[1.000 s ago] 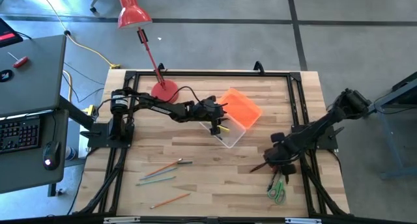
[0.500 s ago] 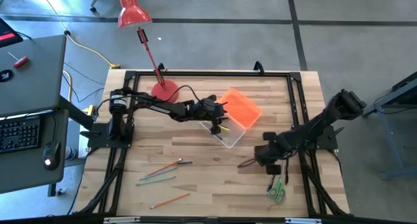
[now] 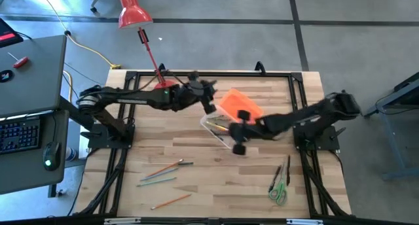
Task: Pick & place school supplies into a supply box
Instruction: Put the pink pen into the supply box, then put the right black pen into the supply box
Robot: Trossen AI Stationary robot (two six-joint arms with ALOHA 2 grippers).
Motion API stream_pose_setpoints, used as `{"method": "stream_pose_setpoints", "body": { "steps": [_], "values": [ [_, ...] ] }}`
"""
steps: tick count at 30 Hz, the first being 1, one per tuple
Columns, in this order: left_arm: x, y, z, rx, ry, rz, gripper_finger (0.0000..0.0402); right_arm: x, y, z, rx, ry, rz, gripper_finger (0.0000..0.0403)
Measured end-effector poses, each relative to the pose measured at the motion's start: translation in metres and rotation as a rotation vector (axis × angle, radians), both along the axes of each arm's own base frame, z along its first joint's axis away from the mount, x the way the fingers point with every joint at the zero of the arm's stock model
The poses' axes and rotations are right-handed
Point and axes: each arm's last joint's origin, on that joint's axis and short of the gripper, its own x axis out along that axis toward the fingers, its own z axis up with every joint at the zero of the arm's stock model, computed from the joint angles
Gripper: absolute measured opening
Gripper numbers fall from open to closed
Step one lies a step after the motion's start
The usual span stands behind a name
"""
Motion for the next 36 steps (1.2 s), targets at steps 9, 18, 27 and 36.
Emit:
{"method": "stream_pose_setpoints", "body": {
  "steps": [9, 18, 27, 36],
  "values": [
    [-0.016, 0.0, 0.011, -0.027, -0.024, 0.111, 0.0166, 0.054, -0.051, -0.044, 0.16, 0.29, -0.158, 0.0033],
    [-0.019, 0.002, 0.008, 0.022, 0.02, 0.198, 0.0166, 0.067, -0.049, -0.041, 0.234, 0.441, -0.143, 0.0055],
    [-0.02, 0.002, 0.007, 0.036, 0.039, 0.225, 0.0166, 0.07, -0.049, -0.011, 0.236, 0.507, -0.145, 0.0102],
    [-0.024, 0.002, 0.001, 0.04, 0.111, 0.234, 0.0166, 0.01, 0.004, 0.028, 0.16, 0.887, -0.236, 0.011]
  ]
}}
